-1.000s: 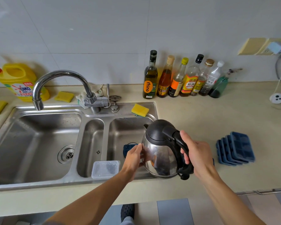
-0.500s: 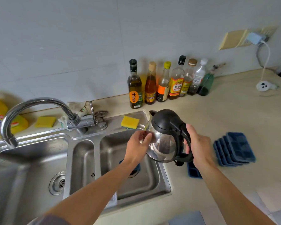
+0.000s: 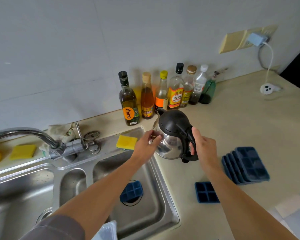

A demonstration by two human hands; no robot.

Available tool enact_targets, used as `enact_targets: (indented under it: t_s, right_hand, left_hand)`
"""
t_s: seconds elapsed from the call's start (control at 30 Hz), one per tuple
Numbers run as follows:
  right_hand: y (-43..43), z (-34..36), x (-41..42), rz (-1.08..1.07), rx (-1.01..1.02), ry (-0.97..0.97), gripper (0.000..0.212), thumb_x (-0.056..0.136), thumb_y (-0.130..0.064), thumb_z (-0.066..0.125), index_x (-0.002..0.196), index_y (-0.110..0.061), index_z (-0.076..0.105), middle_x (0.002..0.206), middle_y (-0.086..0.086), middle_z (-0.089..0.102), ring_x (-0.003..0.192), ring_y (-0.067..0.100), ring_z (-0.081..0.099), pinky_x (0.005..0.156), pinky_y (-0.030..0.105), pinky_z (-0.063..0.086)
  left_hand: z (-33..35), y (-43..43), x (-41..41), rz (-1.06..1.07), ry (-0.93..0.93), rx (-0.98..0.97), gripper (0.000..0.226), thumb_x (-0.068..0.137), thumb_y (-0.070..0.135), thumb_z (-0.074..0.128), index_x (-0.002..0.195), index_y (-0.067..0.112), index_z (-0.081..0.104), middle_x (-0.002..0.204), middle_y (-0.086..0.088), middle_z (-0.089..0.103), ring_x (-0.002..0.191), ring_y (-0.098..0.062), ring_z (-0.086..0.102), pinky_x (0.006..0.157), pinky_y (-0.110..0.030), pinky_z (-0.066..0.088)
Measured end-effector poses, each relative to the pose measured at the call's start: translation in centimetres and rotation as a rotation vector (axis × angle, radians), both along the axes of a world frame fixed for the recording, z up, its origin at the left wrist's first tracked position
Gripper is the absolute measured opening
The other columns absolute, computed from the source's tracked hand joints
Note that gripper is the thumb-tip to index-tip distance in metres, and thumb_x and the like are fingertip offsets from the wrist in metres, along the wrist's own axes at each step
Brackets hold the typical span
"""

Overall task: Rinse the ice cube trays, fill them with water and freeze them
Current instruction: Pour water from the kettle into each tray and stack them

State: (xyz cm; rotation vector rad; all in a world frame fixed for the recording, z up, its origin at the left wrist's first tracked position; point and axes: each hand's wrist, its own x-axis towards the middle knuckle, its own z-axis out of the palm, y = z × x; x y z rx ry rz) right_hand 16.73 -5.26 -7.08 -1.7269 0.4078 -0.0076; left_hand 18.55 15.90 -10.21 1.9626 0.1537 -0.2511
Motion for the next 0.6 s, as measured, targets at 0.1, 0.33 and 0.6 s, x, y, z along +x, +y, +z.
enact_targets:
  t_s: [0.1,0.33,0.6]
  right_hand:
    - [-0.4,-0.1,0.4,0.036,-0.066,-0.026,0.057,0.098,-0.051,0.056,0.053,-0.017,0.065,0.052,0.007,0.061,0.047,0.011,0.056,0.05,0.014,0.047]
    - [-1.3,1.2,0.6,0.028,-0.314,-0.024,0.038,0.089,-0.054,0.065,0.081,-0.017,0.063,0.075,-0.008,0.067,0.072,0.008,0.063,0.062,0.026,0.048]
    - [1.5,3.9,-5.3,0.207,-0.364,-0.468,0.035,0.088,-0.055,0.06,0.079,-0.021,0.064,0.076,-0.012,0.063,0.078,0.006,0.061,0.065,0.012,0.043]
  left_hand:
    - [-0.2,-0.1,0.2,0.01,-0.024,0.002,0.029,0.101,0.033,0.059,0.126,0.018,0.062,0.114,0.001,0.07,0.11,-0.015,0.064,0.101,-0.041,0.052]
    - [0.4,0.1,-1.3,0.003,-0.009,-0.036,0.033,0.103,0.035,0.054,0.132,0.02,0.063,0.129,-0.002,0.067,0.124,-0.021,0.059,0.109,-0.043,0.046]
    - [-3.0,4.3,-13.1,0.344,0.054,0.098,0.019,0.101,0.031,0.059,0.116,0.023,0.068,0.102,0.01,0.07,0.1,-0.012,0.066,0.076,-0.02,0.049]
